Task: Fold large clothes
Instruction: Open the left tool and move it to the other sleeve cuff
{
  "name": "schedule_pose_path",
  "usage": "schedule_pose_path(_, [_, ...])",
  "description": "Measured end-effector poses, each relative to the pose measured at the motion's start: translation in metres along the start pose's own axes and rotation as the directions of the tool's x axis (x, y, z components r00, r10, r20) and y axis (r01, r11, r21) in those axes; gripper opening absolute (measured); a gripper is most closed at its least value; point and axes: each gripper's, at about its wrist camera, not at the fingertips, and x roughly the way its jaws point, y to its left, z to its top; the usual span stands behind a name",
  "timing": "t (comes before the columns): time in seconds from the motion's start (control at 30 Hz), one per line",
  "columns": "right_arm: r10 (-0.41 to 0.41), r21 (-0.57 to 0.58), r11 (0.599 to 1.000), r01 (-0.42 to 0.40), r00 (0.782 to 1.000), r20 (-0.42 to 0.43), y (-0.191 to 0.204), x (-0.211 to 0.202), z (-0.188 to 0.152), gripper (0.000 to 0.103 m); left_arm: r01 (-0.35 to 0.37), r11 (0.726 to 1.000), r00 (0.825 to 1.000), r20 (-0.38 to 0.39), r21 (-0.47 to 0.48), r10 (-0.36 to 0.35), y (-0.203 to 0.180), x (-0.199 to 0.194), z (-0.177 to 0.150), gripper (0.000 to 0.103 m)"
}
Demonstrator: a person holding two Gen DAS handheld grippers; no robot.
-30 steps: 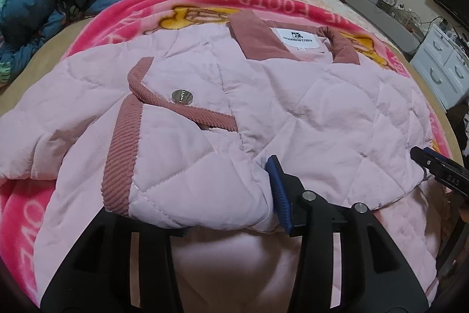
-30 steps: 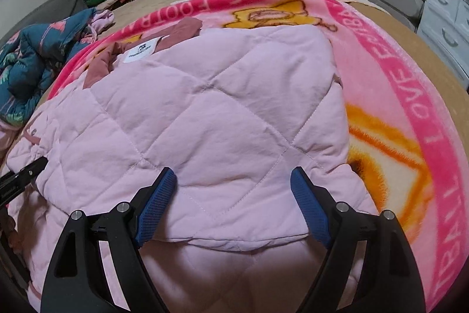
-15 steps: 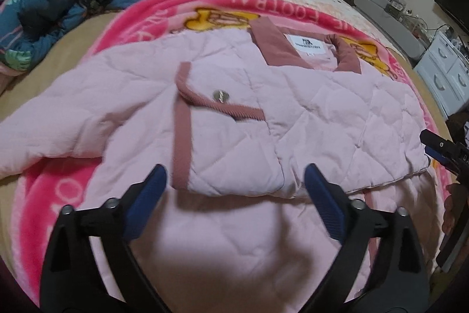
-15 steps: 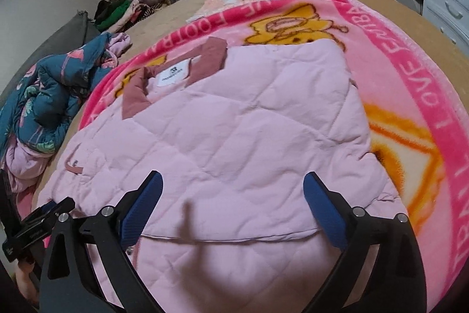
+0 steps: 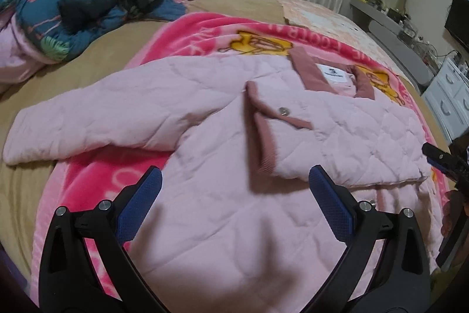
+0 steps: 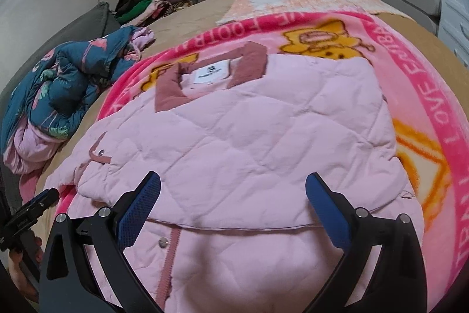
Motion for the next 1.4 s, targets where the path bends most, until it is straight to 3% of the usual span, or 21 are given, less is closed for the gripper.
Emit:
schedule_pose_path(0.53, [0.057, -0.128, 0.99, -0.052, 0.998, 0.031, 0.079, -0.006, -0.02, 0.099, -0.065, 0.995, 0.997, 0.042, -0.074, 0.068, 0.054, -0.012, -0.011, 0.094])
schedule_pose_path(0.77, [0.089, -0.146, 0.986, -0.085, 0.996, 0.018, 0.128, 0.002, -0.03, 0.099, -0.084, 0.991, 0.994, 0.056, -0.106, 0.09, 0.078, -0.012, -0.016, 0.094])
schedule_pose_path(1.07, [0.099, -0.25, 0.963, -0.098, 0.995, -0.011, 0.197, 0.015, -0.034, 0.099, -0.086, 0.981, 0.994, 0.049, -0.172, 0.096, 0.109, -0.016, -0.012, 0.094])
schedule_pose_path(1.4, [0.112, -0.326, 0.938, -0.118, 0.993, -0.037, 0.246, 0.025, -0.037, 0.099, -0.122, 0.967, 0.988, 0.065, -0.224, 0.14, 0.139, -0.023, -0.004, 0.094])
